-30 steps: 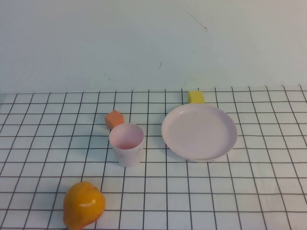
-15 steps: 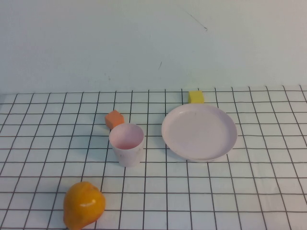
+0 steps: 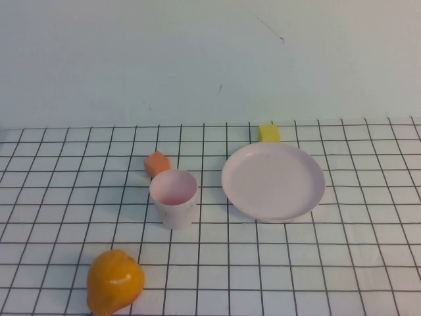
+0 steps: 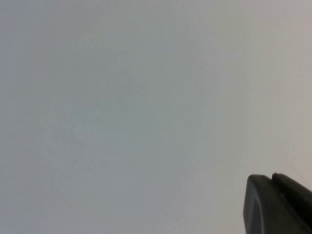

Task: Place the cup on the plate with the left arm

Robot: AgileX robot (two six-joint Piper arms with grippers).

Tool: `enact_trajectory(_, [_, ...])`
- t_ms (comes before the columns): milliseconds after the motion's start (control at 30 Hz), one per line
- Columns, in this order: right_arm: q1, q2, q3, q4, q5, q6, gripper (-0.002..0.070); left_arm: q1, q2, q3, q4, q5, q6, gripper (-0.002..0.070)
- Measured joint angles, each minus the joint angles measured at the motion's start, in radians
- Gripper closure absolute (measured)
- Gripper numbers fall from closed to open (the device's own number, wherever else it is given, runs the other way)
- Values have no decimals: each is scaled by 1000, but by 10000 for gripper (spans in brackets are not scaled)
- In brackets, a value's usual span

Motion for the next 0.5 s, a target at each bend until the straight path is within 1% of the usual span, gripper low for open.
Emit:
enact_trajectory(167, [0,0,0,0,0,0,678,0,186,-171,2,209,34,677])
enact_trajectory(300, [0,0,0,0,0,0,678,0,351,-310,-17,417,114,677])
enact_trajectory(433, [0,0,0,0,0,0,678,0,501,-428,-127,572,239,677])
enact_trajectory(500, [0,0,0,0,0,0,678,0,583,-477,-219,642,324,677])
